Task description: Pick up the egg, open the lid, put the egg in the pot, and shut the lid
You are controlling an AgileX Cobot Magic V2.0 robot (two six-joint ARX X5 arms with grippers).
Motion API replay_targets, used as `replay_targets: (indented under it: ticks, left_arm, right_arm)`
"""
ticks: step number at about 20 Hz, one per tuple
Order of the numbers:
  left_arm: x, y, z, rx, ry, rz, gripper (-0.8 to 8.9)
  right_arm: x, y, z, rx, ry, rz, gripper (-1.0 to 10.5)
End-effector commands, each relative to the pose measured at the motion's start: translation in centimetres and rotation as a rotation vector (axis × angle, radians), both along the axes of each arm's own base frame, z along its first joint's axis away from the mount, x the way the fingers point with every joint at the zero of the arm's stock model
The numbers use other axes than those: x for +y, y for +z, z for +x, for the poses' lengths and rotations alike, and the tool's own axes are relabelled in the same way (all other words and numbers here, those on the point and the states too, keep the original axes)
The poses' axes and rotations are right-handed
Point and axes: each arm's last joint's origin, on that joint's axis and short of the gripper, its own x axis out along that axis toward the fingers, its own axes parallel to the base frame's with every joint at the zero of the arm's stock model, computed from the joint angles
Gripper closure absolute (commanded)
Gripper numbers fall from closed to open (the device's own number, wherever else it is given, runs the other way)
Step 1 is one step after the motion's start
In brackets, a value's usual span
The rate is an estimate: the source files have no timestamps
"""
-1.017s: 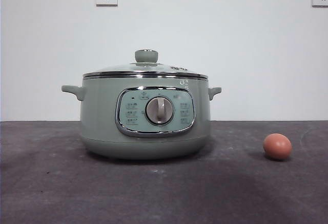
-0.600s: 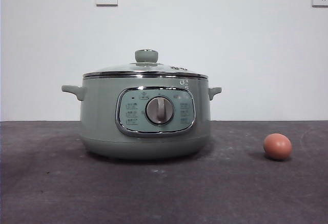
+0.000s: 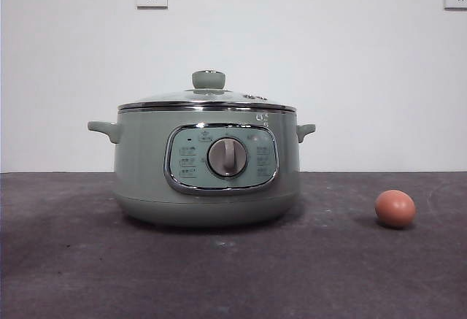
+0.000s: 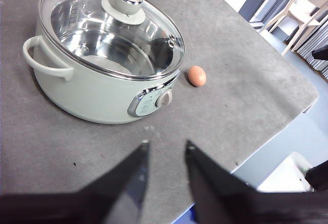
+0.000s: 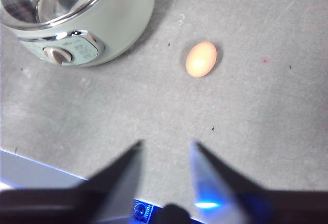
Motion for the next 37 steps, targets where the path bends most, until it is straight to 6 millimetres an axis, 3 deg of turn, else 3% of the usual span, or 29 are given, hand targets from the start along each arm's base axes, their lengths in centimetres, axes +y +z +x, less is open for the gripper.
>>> replay_targets:
  ticks: [1,8,13,20,25,30,37]
  left_arm:
    - [0.0,0.2,0.0,-0.001,-0.002,-0.011,1.85]
    - [-0.1,0.9,-0.2,-0.027,-0.002,-0.009,1.85]
    - [-0.1,1.5,-0.4,-0.046,-0.003,-0.007,1.85]
    - [-0.1,1.5,-0.4,-0.046,-0.003,-0.008,1.85]
    - [-0.1,1.5,-0.4,-0.046,-0.002,-0.008,1.85]
    - [-0.1,1.5,-0.4,-0.046,-0.002,-0.008,1.85]
    - [-0.1,1.5,-0.4,-0.047,-0.002,-0.007,1.85]
  right_arm:
    - [0.0,0.1,0.0,-0.005,-0.006,0.007,3.2]
    - [0.1,-0.1,0.9,0.018,-0.027,0.02,3.2]
    - [0.6,-1.5,4.9,0.073,-0.048,0.036,3.2]
    - [2.8,-6.5,12.5,0.181,-0.065,-0.043,3.2]
    - [4.9,-10.7,16.4,0.203,-0.095,-0.131,3.2]
    - [5.9,-14.4,18.6,0.259,-0.136,-0.171,3.4]
    - [6.2,-18.0,19.7,0.36,-0.149,-0.189,4.3]
